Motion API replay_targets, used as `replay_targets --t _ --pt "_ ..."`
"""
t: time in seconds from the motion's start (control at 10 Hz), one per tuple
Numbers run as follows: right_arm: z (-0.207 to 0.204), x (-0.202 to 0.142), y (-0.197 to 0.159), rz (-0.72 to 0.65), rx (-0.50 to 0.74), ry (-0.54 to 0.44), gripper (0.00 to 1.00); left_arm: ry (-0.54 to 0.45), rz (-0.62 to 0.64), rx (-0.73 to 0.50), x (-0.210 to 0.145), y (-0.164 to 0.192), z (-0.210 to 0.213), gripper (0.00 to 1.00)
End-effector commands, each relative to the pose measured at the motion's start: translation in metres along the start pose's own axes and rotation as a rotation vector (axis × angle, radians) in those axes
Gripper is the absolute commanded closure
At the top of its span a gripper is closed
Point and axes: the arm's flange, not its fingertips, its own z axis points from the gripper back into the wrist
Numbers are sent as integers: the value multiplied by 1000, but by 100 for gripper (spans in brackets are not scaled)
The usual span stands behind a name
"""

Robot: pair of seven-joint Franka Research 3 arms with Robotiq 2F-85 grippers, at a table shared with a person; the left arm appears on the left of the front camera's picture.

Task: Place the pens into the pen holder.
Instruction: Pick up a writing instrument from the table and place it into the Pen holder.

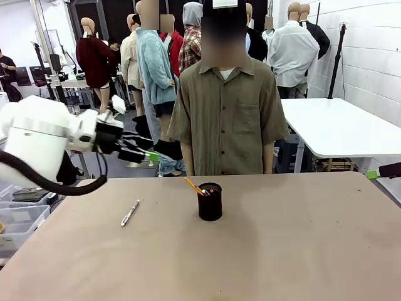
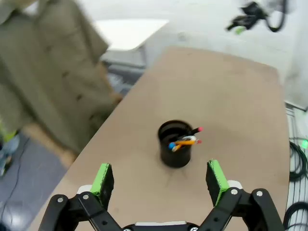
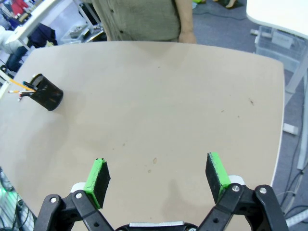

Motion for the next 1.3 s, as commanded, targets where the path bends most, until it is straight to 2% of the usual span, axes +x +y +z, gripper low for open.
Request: replay_targets --t 0.0,0.2,0.5,0.6,0.7,1.0,1.2 --pt "-1 -2 0 8 -5 14 0 40 154 134 16 -29 37 0" --pt "-1 -2 0 8 -5 14 0 115 393 296 8 -33 55 0" --pt "-1 -2 0 8 -5 14 0 165 621 369 -11 -14 36 0" --pt "-1 -2 0 8 -5 14 0 209 624 344 -13 -11 27 0" --pt "-1 -2 0 8 -5 14 0 278 668 372 -13 -9 20 0" --pt "-1 -2 0 8 -5 14 0 535 797 376 -27 13 2 0" --pt "-1 -2 0 8 -5 14 0 586 821 352 -32 32 -6 0"
